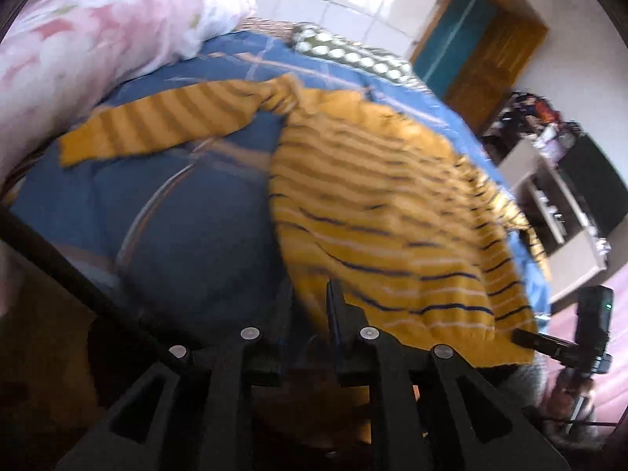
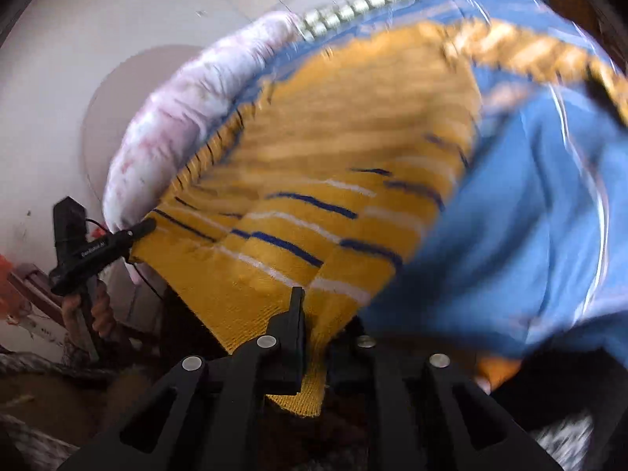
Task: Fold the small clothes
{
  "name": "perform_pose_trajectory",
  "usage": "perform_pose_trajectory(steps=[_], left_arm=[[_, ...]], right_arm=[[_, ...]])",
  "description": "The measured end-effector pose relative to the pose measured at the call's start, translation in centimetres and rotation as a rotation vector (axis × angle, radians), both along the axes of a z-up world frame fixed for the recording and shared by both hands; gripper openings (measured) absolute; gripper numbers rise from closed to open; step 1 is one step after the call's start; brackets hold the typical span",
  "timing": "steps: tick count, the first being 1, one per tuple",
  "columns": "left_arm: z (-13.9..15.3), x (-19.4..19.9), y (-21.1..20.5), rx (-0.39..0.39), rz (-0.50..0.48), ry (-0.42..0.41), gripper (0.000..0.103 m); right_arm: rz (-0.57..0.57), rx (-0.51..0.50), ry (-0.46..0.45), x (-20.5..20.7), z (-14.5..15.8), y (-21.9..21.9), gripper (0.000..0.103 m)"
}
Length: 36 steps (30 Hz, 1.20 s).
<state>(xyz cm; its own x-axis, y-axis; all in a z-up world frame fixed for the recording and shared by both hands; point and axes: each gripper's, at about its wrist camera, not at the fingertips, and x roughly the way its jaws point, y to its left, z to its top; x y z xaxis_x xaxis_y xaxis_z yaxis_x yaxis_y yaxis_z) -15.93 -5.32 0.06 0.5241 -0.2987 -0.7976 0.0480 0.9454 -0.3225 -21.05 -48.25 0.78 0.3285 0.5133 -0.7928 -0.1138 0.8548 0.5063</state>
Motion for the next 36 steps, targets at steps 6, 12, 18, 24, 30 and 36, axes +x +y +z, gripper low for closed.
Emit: perform_pose_trajectory(steps=[6, 12, 18, 24, 30, 36], left_arm=[[1.3, -2.3, 2.8, 0.038, 0.106, -0.065, 0.054], [1.5, -1.3, 1.7, 0.0, 0.096, -0.071, 0.063], [0.5, -0.4, 0.0, -0.018, 0.071, -0.046, 0.063], [0.3, 0.0, -0.2, -0.02, 0.068, -0.041, 0.063], [0.3, 0.2, -0.6, -0.026, 0.058, -0.042, 0.063], [1.8, 1.4, -1.1, -0.037, 0.025, -0.084, 0.063]], right_arm=[[-0.147, -0.002, -0.073, -1.9, 1.7, -4.6, 0.022], [-0.534, 0.028, -0.19, -0.5, 3.5, -15.4, 0.041], [-0.823, 0.205, -0.177, 1.5, 0.4, -22.6, 0.051], [-0.969, 0.248, -0.131, 2.8, -2.0, -26.2, 0.051], [-1.065, 0.2, -0.117, 2.9, -2.3, -28.5, 0.028], [-1.117, -0.038, -0.19, 2.7, 2.2, -31.6, 0.006]])
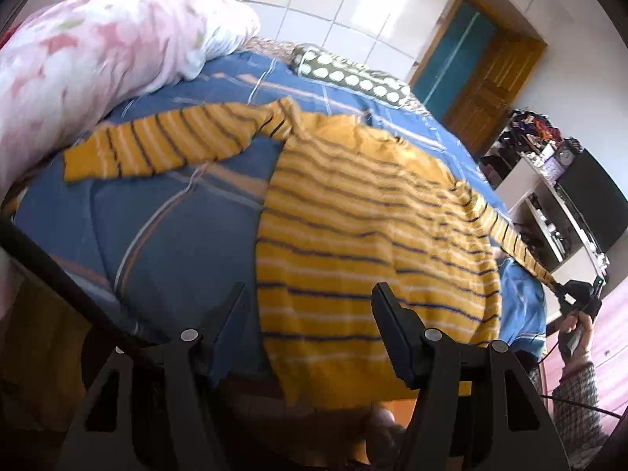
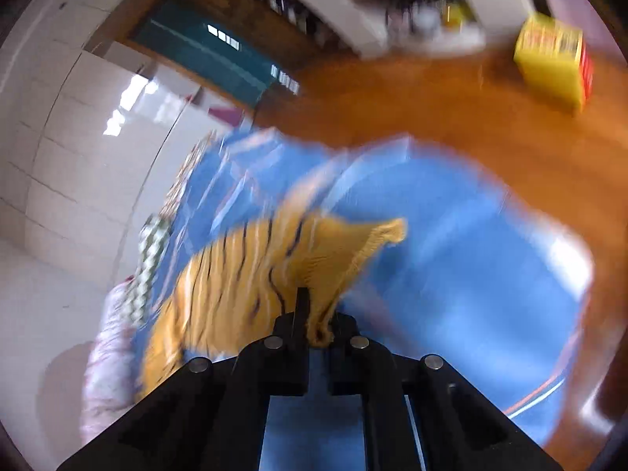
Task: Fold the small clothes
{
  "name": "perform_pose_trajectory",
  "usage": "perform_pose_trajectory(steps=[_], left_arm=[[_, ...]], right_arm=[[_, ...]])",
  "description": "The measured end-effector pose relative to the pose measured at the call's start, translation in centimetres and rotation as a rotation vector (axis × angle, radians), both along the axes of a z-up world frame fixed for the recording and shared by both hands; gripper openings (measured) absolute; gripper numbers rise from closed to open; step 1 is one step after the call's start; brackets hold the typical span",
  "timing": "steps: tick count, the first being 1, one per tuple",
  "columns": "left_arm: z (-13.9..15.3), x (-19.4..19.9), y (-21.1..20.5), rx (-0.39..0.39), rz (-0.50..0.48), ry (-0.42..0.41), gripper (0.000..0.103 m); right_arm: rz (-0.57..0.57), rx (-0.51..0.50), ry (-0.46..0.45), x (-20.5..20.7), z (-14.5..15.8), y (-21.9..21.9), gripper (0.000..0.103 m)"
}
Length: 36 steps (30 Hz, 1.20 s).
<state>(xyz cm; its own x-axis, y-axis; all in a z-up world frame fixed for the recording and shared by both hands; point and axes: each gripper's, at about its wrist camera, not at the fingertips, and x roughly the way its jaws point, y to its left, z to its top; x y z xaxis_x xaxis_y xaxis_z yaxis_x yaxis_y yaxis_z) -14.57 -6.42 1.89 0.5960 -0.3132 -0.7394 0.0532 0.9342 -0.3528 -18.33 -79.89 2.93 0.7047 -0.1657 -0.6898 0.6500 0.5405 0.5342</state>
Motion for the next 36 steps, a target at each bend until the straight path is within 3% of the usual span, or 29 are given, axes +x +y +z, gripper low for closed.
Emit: perform_pose_trajectory(steps=[3, 6, 8, 12, 15, 21, 25, 28, 32, 36], left_arm=[[1.2, 2.0, -0.8, -0.013, -0.025, -0.042, 0.063], [1.8, 4.1, -2.4, -0.031, -0.048, -0.098, 0.069], [1.7, 5.3, -3.4, -0.06, -0.052, -0.117, 0.07], [-0.4, 6.7, -5.7, -0.136, -0.053, -0.112, 0.07], [-2.2, 6.1, -5.6, -0.163, -0.041, -0.107, 0.07], [-4.5, 4.0, -1.1, -0.195, 0.049, -0.11, 0.071], [-5.4, 2.3, 3.0, -0.193, 0.153, -0.149, 0.075], [-6.4, 1.5, 5.1, -0.19, 0.203, -0.162, 0.076], [-7.4, 1.2, 6.7, -0.206, 0.236, -0.17, 0.076], [-8.3, 1.3, 7.5, -0.225, 0.246, -0.169, 0.076]], right_arm=[[-0.047, -0.156, 0.068, 1.2, 3.4, -1.4, 0.006], [-0.013, -0.229, 0.096, 2.7, 5.8, -1.1, 0.006], [0.067, -0.32, 0.117, 5.9, 7.7, 1.5, 0.006], [0.254, -0.368, 0.104, 11.6, 9.6, 8.4, 0.006], [0.445, -0.396, 0.106, 16.8, 9.7, 16.8, 0.006], [0.767, -0.437, 0.121, 25.0, 6.8, 33.5, 0.005], [0.956, -0.408, 0.15, 29.7, 1.3, 44.9, 0.005], [1.044, -0.41, 0.206, 31.7, -3.4, 50.9, 0.005], [1.137, -0.415, 0.291, 32.8, -8.6, 55.9, 0.006], [1.165, -0.508, 0.318, 32.3, -10.0, 58.5, 0.009]])
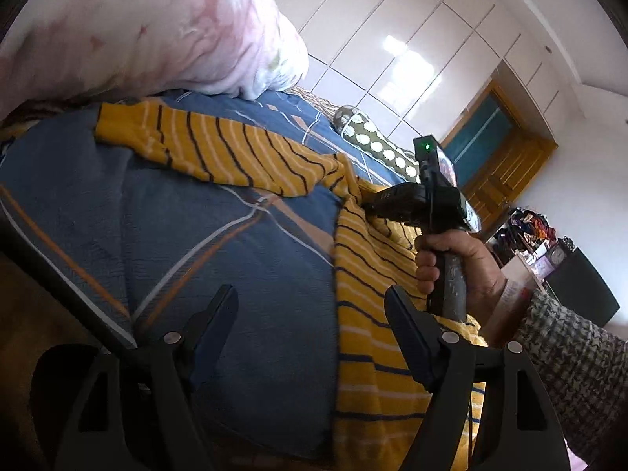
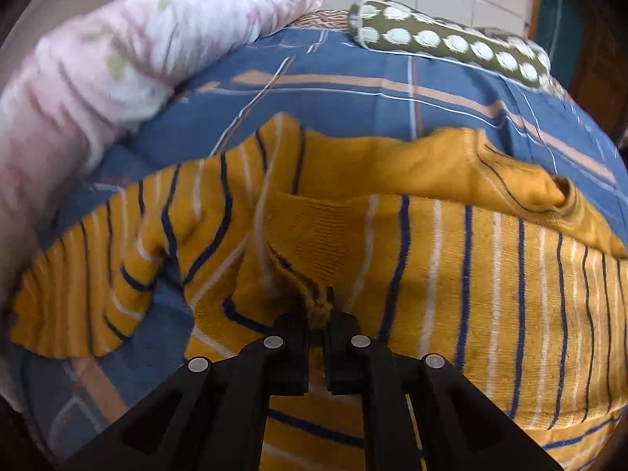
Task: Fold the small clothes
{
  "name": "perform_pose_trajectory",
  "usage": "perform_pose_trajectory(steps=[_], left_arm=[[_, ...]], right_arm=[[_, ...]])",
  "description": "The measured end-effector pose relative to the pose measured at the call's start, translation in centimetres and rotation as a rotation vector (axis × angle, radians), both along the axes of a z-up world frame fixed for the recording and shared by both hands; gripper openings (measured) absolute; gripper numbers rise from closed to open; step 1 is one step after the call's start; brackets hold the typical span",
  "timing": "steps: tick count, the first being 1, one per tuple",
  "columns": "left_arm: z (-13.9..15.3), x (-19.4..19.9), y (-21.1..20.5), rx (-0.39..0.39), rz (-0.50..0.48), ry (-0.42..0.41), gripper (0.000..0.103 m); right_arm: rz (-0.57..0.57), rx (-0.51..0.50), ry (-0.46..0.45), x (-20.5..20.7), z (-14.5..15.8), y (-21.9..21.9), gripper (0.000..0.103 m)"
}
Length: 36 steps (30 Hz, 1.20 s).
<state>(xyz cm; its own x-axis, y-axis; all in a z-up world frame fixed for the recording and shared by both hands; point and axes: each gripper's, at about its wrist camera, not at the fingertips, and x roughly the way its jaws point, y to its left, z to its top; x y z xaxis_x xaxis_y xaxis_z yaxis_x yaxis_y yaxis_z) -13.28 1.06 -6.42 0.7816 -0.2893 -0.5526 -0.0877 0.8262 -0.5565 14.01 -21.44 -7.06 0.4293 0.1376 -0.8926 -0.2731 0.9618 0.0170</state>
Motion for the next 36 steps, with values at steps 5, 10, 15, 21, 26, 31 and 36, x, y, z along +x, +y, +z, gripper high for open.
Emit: perform_pose_trajectory(steps=[5, 10, 15, 21, 26, 31, 36], left_arm=[[-0.1, 0.1, 0.5, -0.043, -0.007, 0.004, 0.076], [0.7, -0.8, 1.3, -0.043, 0.004, -0.011, 0.076], [1.7, -3.3, 2.4, -0.013, 0.017, -0.027, 0.076], [1.5, -5.2, 3.9, 0.002, 0.05, -0.017, 0.076], [1.0, -5.5, 4.5, -0.019, 0.058, -0.002, 0.076], [1.2, -5.5, 4.0, -0.004, 0.046, 0.011, 0.076], [1.8, -5.0, 3.2, 0.006, 0.024, 0.02, 0.076]], right_arm=[[0.046, -0.017, -0.023, -0.7, 1.4, 1.4, 0.012], [0.158, 0.051, -0.044, -2.3, 3.4, 5.0, 0.016], [0.42, 0.116, 0.016, -6.9, 3.6, 12.1, 0.022], [0.739, 0.026, -0.013, -13.5, 2.2, 20.3, 0.036], [0.798, -0.088, -0.103, -14.9, 0.6, 24.4, 0.036], [0.78, -0.134, -0.148, -14.5, 0.4, 26.5, 0.006], [0.594, 0.034, -0.196, -11.5, 6.4, 21.4, 0.006]])
